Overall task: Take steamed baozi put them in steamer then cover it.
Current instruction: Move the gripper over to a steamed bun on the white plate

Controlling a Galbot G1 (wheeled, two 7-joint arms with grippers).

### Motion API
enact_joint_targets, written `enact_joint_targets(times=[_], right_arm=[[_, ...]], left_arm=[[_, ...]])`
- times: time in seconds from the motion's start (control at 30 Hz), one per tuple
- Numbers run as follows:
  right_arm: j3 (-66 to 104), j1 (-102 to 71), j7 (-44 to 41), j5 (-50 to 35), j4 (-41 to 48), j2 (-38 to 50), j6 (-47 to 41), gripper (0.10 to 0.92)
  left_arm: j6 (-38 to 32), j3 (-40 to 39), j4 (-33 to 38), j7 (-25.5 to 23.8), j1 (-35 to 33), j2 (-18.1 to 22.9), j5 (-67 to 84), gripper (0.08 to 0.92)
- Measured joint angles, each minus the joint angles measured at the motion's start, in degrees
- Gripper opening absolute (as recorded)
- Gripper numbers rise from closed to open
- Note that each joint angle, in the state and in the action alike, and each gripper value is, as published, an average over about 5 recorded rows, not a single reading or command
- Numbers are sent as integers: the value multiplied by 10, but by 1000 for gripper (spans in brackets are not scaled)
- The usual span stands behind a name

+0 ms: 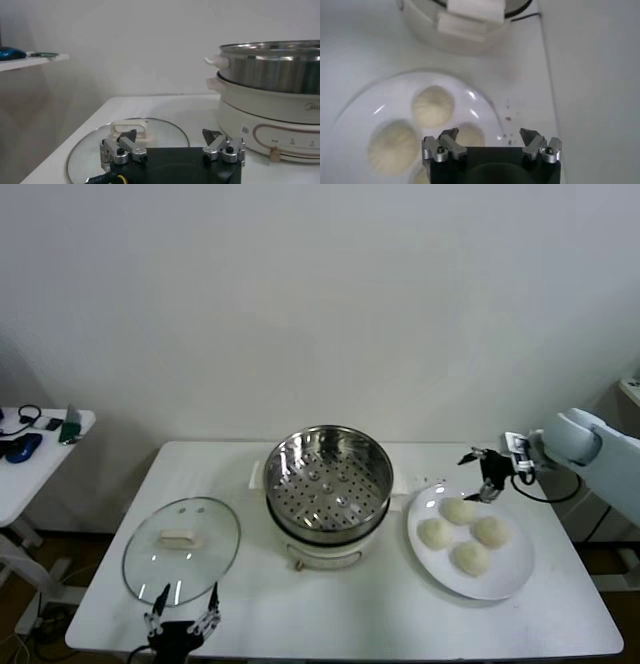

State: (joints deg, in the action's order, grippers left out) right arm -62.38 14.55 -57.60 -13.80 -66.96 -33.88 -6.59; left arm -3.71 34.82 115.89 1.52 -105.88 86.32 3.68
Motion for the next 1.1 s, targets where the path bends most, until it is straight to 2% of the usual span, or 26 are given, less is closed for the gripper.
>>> enact_joint_targets(times=[0.27,0.8,1.1], right_arm=[[-57,9,-12,0,54,-39,-9,823],[-39,-43,5,27,152,-126,-1,821],[-36,-50,4,41,174,-148,0,712]], left_arm=[[0,-3,-6,-1,1,4,-7,823],[-7,-5,-14,-1,2,8,-10,823],[-9,-5,-10,0,-1,9,-7,823]])
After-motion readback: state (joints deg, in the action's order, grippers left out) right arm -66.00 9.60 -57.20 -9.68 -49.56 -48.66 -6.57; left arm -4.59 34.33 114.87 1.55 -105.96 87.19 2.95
